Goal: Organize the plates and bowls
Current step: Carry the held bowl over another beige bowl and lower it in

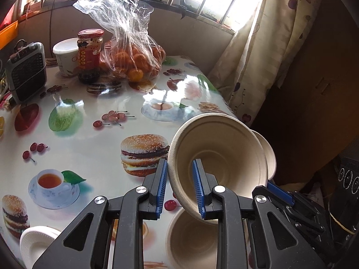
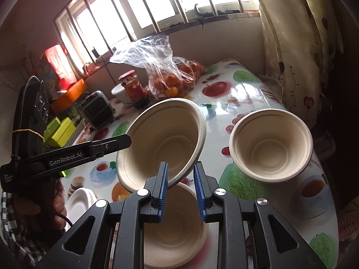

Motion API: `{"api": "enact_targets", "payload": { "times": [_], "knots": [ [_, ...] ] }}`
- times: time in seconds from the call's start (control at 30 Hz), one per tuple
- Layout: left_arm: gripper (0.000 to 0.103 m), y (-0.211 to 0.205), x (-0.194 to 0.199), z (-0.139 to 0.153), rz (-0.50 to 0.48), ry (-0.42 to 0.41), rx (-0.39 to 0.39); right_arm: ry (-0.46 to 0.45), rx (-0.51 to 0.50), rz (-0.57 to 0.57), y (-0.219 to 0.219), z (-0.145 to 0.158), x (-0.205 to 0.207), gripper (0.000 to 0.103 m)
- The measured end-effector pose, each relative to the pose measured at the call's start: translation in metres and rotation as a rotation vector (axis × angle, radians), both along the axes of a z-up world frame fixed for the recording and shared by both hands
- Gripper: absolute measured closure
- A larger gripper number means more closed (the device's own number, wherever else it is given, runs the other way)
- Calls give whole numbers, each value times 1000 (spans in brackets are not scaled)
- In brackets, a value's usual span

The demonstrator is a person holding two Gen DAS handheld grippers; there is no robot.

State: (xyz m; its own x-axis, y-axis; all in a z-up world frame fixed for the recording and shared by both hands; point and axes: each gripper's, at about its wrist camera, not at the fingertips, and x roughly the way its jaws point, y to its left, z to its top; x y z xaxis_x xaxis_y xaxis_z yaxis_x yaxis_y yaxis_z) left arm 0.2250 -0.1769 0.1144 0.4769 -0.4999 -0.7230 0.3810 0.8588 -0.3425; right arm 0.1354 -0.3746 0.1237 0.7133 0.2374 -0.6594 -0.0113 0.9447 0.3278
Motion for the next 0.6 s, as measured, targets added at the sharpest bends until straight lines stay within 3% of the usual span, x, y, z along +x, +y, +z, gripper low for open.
{"api": "enact_targets", "payload": {
  "times": [0.6],
  "knots": [
    [79, 14, -41, 2, -5, -17, -9, -22, 6, 3, 13, 5, -42, 81]
  ]
}}
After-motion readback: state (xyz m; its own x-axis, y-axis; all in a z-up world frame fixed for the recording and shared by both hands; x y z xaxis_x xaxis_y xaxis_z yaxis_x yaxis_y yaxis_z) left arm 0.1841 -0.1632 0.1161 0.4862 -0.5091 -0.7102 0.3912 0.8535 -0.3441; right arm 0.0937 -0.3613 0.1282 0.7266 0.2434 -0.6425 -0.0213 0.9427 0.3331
